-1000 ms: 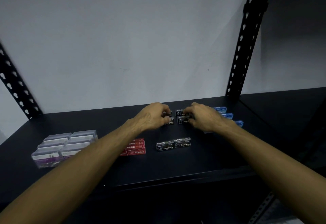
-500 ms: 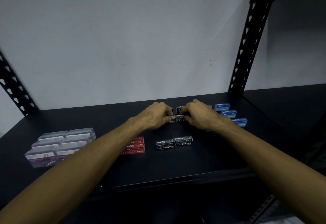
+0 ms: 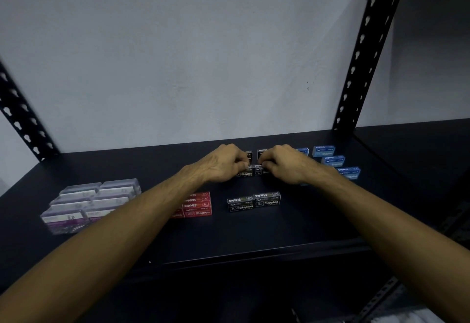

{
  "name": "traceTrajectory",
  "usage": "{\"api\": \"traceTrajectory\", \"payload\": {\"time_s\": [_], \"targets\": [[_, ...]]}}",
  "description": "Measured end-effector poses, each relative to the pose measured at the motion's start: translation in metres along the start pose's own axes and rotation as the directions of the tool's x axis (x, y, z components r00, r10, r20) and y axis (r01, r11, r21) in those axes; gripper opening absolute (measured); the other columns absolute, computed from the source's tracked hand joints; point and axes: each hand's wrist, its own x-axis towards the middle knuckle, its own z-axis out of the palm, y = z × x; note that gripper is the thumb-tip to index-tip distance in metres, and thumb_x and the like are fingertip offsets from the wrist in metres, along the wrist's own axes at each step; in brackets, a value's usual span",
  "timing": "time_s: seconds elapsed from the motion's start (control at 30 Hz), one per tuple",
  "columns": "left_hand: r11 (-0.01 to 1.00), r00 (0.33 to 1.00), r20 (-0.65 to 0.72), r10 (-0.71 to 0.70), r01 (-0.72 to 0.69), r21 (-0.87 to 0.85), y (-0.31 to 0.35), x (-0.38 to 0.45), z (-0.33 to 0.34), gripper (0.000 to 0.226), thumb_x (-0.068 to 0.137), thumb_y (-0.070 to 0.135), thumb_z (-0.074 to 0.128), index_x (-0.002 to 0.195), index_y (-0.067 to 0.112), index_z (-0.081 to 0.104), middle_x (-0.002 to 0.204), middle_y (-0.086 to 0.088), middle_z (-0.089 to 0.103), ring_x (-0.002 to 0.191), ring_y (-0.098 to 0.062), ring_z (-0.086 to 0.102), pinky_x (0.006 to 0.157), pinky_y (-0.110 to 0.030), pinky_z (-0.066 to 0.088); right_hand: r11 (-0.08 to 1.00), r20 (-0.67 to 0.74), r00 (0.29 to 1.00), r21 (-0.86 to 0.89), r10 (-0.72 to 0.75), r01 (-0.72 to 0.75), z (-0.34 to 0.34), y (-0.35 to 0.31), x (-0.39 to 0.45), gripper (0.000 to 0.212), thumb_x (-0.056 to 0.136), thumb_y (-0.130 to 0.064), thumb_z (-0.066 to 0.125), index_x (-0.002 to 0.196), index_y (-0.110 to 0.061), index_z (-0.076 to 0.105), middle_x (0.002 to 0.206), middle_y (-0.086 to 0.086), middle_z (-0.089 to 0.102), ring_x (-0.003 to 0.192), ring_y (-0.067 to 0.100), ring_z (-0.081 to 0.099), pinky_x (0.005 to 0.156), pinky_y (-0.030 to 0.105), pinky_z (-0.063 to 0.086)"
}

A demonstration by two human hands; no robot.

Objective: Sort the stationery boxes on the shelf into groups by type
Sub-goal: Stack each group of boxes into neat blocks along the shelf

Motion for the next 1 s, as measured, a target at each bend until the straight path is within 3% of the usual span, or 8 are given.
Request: {"api": "traceTrajectory", "payload": {"time_s": [0.07,0.13,0.27,0.47,0.73,0.9,1.0], "targets": [[1.000,1.000,0.002,-0.001,0.001,-0.017,0.001,-0.005,-0.001,0.020,0.100,0.026,0.055,0.104,0.017,0.073,0.090,0.008,0.068,0.068,0.000,0.061,0.066,-0.017,0.046,1.000,0.013,1.000,0.030,0.000,0.000,-0.001,-0.003,-0.003,0.023,0.099,-0.018,0.050,0.108,-0.021,0.071,0.094,-0.010,0.062,0.089,0.011,0.058,0.076,0.027,0.042],[0.999,1.000,0.020,-0.005,0.006,-0.037,0.001,-0.009,-0.001,0.019,0.099,0.027,0.056,0.106,0.018,0.073,0.092,0.011,0.068,0.058,0.006,0.059,0.059,-0.012,0.042,0.998,0.028,1.000,0.064,0.006,-0.008,-0.001,-0.005,-0.006,0.024,0.099,-0.019,0.051,0.108,-0.023,0.072,0.100,-0.009,0.067,0.095,0.010,0.061,0.082,0.028,0.046],[0.998,0.997,0.080,-0.007,0.011,-0.055,0.001,-0.019,-0.002,0.017,0.098,0.028,0.059,0.102,0.020,0.073,0.093,0.010,0.070,0.057,-0.006,0.065,0.062,-0.019,0.050,0.995,0.069,0.998,0.095,0.001,-0.008,-0.001,-0.012,-0.013,0.023,0.098,-0.020,0.052,0.106,-0.025,0.073,0.099,-0.013,0.067,0.095,0.007,0.062,0.082,0.025,0.046],[0.997,0.989,0.148,0.000,0.011,-0.074,0.006,-0.034,-0.005,0.015,0.096,0.027,0.061,0.097,0.021,0.074,0.088,0.012,0.069,0.075,-0.022,0.073,0.069,-0.026,0.058,0.994,0.116,0.993,0.111,-0.026,0.013,-0.001,-0.020,-0.026,0.022,0.098,-0.020,0.053,0.103,-0.026,0.074,0.094,-0.016,0.067,0.085,-0.004,0.060,0.077,0.021,0.044],[0.996,0.987,0.159,0.028,-0.015,-0.086,0.011,-0.045,-0.004,0.014,0.095,0.028,0.062,0.090,0.026,0.075,0.078,0.015,0.069,0.063,-0.004,0.065,0.065,-0.021,0.054,0.992,0.147,0.988,0.122,-0.040,0.022,-0.004,-0.027,-0.040,0.022,0.100,-0.019,0.052,0.100,-0.026,0.073,0.084,-0.021,0.064,0.080,-0.007,0.058,0.067,0.014,0.040],[0.995,0.986,0.162,0.034,-0.018,-0.097,0.015,-0.051,-0.003,0.015,0.096,0.034,0.061,0.088,0.031,0.073,0.074,0.018,0.067,0.059,0.003,0.061,0.062,-0.018,0.048,0.990,0.177,0.984,0.142,-0.011,-0.014,-0.006,-0.032,-0.046,0.021,0.097,-0.022,0.052,0.094,-0.029,0.071,0.085,-0.020,0.065,0.082,-0.005,0.059,0.072,0.022,0.043],[0.997,0.983,0.184,0.029,-0.015,-0.080,0.017,-0.055,-0.006,0.019,0.092,0.046,0.061,0.093,0.033,0.074,0.084,0.013,0.071,0.073,0.000,0.064,0.072,-0.023,0.051,0.987,0.243,0.970,0.157,0.001,-0.040,-0.009,-0.036,-0.050,0.015,0.091,-0.029,0.060,0.102,-0.028,0.070,0.092,-0.013,0.067,0.087,0.004,0.061,0.073,0.027,0.046]]}}
